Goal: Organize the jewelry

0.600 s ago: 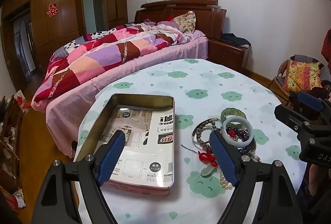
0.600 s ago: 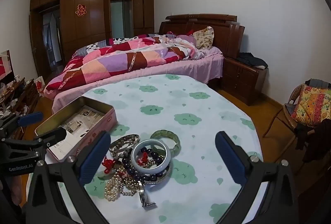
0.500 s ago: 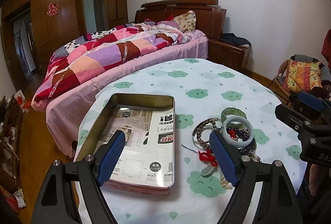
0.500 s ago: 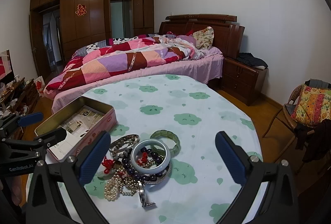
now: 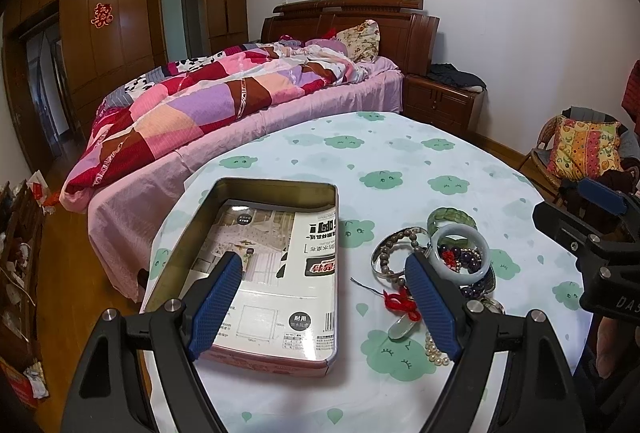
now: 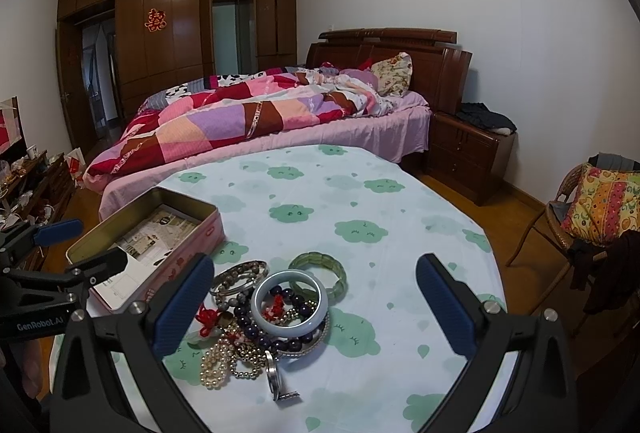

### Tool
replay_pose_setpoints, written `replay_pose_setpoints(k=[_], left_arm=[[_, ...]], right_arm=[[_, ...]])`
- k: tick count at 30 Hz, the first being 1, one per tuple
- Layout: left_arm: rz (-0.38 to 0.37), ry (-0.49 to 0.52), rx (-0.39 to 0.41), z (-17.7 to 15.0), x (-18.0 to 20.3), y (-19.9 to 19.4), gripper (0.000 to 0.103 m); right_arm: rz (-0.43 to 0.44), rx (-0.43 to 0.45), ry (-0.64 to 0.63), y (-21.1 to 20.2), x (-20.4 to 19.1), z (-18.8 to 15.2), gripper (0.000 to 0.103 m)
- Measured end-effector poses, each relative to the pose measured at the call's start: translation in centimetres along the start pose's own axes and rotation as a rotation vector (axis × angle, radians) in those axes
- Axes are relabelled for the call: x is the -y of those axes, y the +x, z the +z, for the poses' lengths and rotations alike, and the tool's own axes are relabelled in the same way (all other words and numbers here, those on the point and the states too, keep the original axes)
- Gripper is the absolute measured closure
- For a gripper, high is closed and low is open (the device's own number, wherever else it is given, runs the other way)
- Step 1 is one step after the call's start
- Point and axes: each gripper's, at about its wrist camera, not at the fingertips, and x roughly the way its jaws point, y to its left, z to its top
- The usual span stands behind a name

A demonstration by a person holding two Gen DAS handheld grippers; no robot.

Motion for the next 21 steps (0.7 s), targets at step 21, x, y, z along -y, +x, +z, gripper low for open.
replay_pose_setpoints(k=[21], left_arm=[[-0.004,-0.003,-0.012,0.14,-0.09,0.34,0.019]], right_arm=[[0.004,-0.013,0.008,0.51,0.15,-0.22,0.0]])
